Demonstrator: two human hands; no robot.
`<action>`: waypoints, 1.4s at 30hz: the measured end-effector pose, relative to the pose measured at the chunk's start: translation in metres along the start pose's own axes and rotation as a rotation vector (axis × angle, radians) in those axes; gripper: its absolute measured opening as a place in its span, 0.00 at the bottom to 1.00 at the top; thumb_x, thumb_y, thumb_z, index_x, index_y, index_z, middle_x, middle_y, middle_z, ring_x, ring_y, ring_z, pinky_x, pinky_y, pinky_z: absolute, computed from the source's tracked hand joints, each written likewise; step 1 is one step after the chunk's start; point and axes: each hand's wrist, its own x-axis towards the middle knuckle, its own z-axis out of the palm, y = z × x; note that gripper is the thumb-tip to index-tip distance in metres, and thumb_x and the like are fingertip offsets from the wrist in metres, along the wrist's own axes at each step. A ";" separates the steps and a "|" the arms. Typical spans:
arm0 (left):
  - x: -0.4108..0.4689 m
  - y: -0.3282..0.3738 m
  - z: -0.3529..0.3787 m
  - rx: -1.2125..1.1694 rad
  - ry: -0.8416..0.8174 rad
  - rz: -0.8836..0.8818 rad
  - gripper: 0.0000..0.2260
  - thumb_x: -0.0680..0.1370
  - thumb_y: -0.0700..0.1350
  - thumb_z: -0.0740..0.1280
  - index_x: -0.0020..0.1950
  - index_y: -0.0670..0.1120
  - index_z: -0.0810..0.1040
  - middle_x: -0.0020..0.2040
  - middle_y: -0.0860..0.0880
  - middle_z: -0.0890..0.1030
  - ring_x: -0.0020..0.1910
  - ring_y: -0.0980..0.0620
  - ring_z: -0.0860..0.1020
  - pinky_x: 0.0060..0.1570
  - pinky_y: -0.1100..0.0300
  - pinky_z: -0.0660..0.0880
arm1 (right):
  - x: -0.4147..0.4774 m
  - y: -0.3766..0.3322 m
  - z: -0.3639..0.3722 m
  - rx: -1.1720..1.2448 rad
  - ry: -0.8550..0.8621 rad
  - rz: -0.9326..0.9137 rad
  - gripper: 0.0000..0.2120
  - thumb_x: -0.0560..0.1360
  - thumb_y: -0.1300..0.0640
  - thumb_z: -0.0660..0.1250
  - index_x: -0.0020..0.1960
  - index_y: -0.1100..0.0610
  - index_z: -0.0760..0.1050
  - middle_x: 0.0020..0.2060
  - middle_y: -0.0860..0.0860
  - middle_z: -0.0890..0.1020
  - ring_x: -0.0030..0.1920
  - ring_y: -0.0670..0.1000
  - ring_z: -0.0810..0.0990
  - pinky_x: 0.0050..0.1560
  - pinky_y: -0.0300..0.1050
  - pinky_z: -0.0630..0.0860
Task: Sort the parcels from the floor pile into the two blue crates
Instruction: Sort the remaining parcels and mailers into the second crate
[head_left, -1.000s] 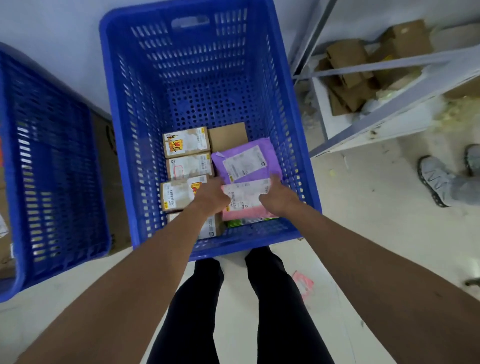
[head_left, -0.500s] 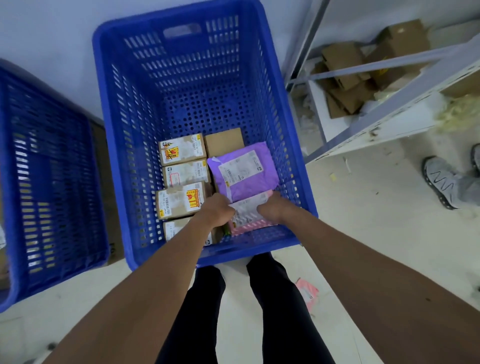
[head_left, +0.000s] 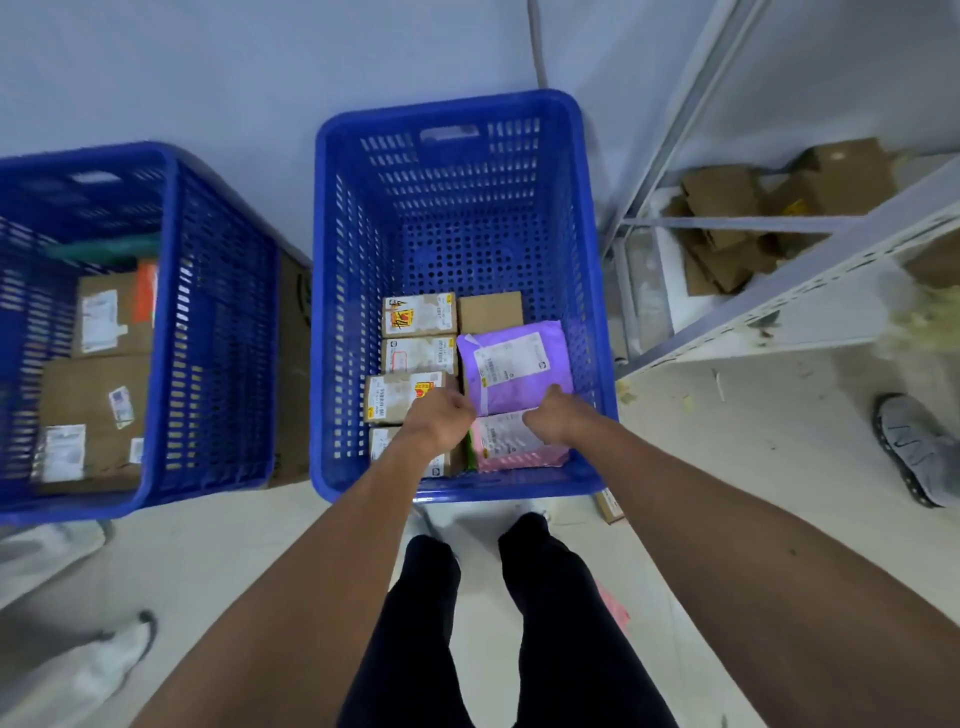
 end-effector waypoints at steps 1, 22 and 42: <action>-0.004 -0.001 -0.002 -0.002 0.023 -0.002 0.11 0.80 0.44 0.61 0.54 0.42 0.82 0.51 0.42 0.85 0.51 0.43 0.83 0.57 0.47 0.79 | -0.002 -0.001 -0.002 -0.016 0.000 -0.008 0.32 0.80 0.48 0.58 0.79 0.61 0.53 0.72 0.61 0.68 0.70 0.61 0.70 0.64 0.50 0.70; -0.164 -0.125 0.028 0.086 0.277 0.185 0.14 0.81 0.45 0.61 0.63 0.47 0.81 0.60 0.46 0.82 0.58 0.44 0.80 0.59 0.54 0.77 | -0.149 0.087 0.109 -0.026 0.507 -0.207 0.20 0.79 0.55 0.59 0.70 0.61 0.69 0.67 0.59 0.72 0.67 0.60 0.71 0.66 0.50 0.69; -0.199 -0.223 0.294 0.055 -0.063 0.053 0.07 0.80 0.46 0.64 0.55 0.51 0.81 0.55 0.46 0.84 0.55 0.45 0.82 0.57 0.53 0.78 | -0.164 0.344 0.290 0.004 0.161 0.089 0.18 0.79 0.52 0.58 0.66 0.58 0.72 0.64 0.57 0.77 0.62 0.58 0.75 0.54 0.46 0.69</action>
